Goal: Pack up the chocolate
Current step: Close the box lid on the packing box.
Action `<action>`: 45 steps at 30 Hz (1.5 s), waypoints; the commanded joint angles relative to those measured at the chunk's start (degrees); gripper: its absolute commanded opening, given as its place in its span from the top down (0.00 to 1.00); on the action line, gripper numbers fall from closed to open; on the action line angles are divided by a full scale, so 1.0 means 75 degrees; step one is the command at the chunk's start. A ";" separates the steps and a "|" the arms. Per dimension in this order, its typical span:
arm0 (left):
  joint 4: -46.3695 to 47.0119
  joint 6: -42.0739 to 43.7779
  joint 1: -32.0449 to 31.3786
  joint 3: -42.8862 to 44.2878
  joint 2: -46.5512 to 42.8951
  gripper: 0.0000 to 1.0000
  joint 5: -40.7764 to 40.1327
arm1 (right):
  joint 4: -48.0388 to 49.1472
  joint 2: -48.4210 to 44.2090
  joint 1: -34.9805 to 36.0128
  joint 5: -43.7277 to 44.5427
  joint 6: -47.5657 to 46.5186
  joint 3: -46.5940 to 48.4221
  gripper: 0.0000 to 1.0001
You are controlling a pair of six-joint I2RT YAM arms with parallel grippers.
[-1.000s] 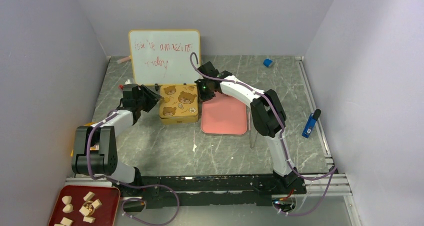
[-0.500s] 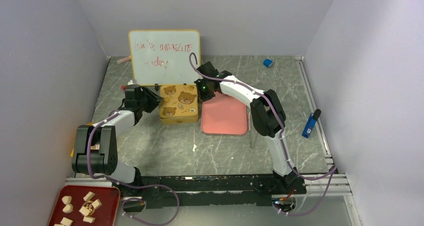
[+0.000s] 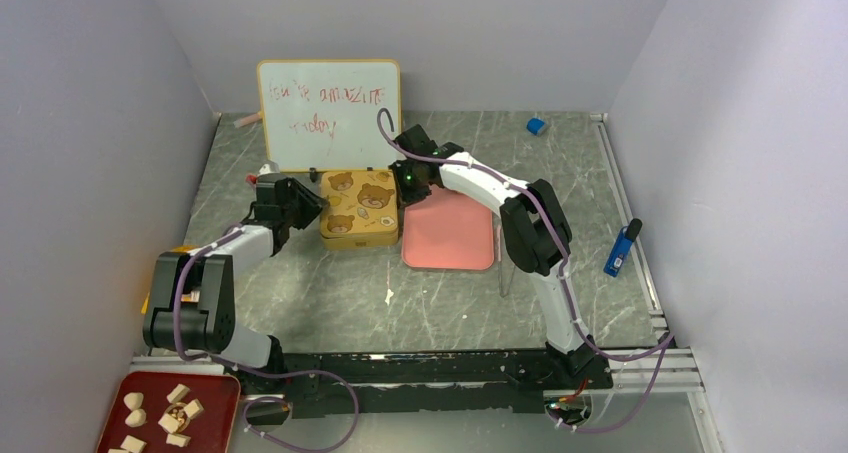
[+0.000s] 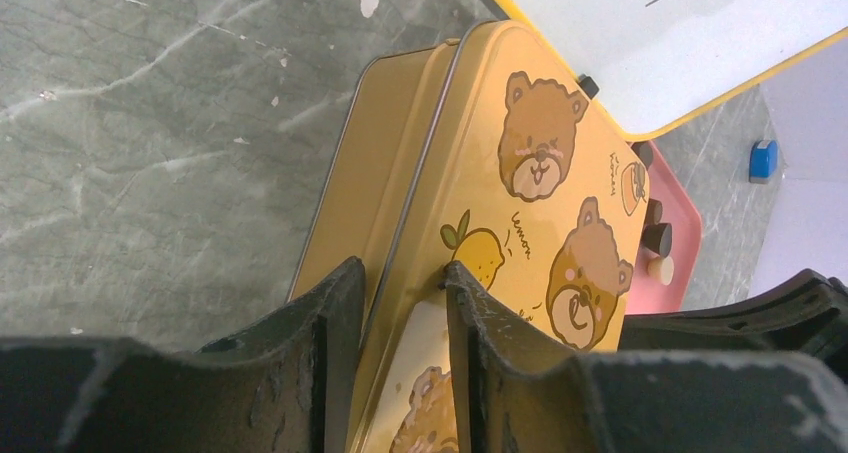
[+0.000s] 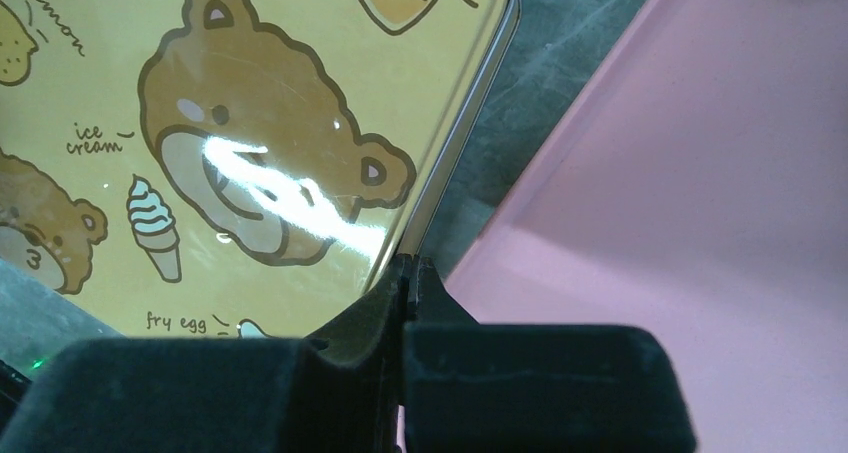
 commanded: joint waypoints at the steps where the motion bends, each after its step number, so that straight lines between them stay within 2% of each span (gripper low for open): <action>1: -0.0080 -0.0039 -0.0252 -0.0235 -0.0141 0.61 0.0088 | 0.0038 -0.0329 0.0063 -0.0107 -0.0160 -0.0103 1.00; 10: -0.0311 -0.0139 -0.0591 0.0038 -0.0226 0.63 -0.0144 | 0.0033 -0.0593 0.0072 -0.0019 -0.0210 -0.0232 1.00; 24: -0.0490 -0.0265 -0.0652 0.0181 -0.0607 0.68 -0.0147 | 0.0061 -0.0922 0.0128 0.0196 -0.0266 -0.0276 1.00; 45: -0.0534 -0.0353 -0.0663 0.0365 -0.0780 0.69 -0.0028 | 0.0053 -0.1171 0.0326 0.0243 -0.0267 -0.0251 1.00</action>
